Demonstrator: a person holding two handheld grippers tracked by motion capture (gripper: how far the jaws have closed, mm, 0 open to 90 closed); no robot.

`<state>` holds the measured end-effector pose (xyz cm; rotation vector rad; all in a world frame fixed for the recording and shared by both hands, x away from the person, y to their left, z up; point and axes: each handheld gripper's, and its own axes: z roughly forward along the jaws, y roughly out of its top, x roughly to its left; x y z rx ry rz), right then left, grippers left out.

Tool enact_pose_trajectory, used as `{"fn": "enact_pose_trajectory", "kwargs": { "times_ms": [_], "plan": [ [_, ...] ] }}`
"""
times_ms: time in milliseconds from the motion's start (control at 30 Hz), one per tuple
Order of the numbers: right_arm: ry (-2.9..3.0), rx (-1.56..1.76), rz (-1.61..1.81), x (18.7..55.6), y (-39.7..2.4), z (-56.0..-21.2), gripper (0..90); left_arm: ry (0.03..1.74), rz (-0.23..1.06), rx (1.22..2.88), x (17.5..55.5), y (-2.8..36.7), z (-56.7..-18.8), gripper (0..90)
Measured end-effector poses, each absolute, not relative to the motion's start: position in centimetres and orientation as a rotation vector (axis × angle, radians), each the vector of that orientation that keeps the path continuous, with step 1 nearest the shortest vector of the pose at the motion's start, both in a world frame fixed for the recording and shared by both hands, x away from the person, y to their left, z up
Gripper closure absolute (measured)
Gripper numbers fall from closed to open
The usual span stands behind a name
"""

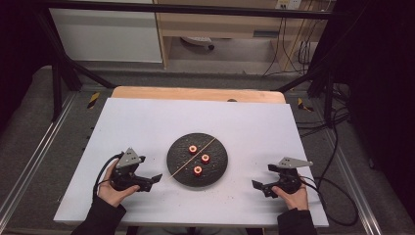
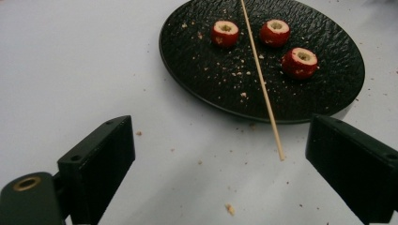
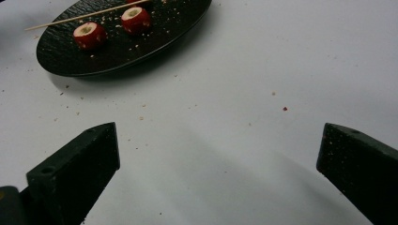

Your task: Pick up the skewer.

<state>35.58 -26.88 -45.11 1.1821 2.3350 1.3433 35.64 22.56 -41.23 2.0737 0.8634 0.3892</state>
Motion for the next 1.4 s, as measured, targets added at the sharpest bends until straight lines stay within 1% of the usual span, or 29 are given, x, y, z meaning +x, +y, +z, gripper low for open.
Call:
{"fn": "enact_pose_trajectory", "kwargs": {
  "times_ms": [267,433,867,1233,1400],
  "plan": [
    [2.336,1.182,1.341,35.6,-26.9,-45.1,0.5,0.842,0.401,2.108,36.4,20.8,-40.2,8.3],
    [2.337,1.184,1.340,35.6,-26.9,-45.1,0.5,0.839,0.387,2.136,37.0,19.3,-39.8,8.5],
    [2.339,1.184,1.337,35.6,-26.9,-45.1,0.5,0.852,0.345,2.236,38.6,16.2,-40.5,10.6],
    [2.341,1.186,1.334,35.6,-26.9,-45.1,0.5,0.870,0.288,2.311,39.9,14.1,-41.2,18.7],
    [2.341,1.180,1.337,35.6,-26.9,-45.1,0.5,0.882,0.285,2.337,40.2,13.5,-41.3,29.6]
  ]
}}
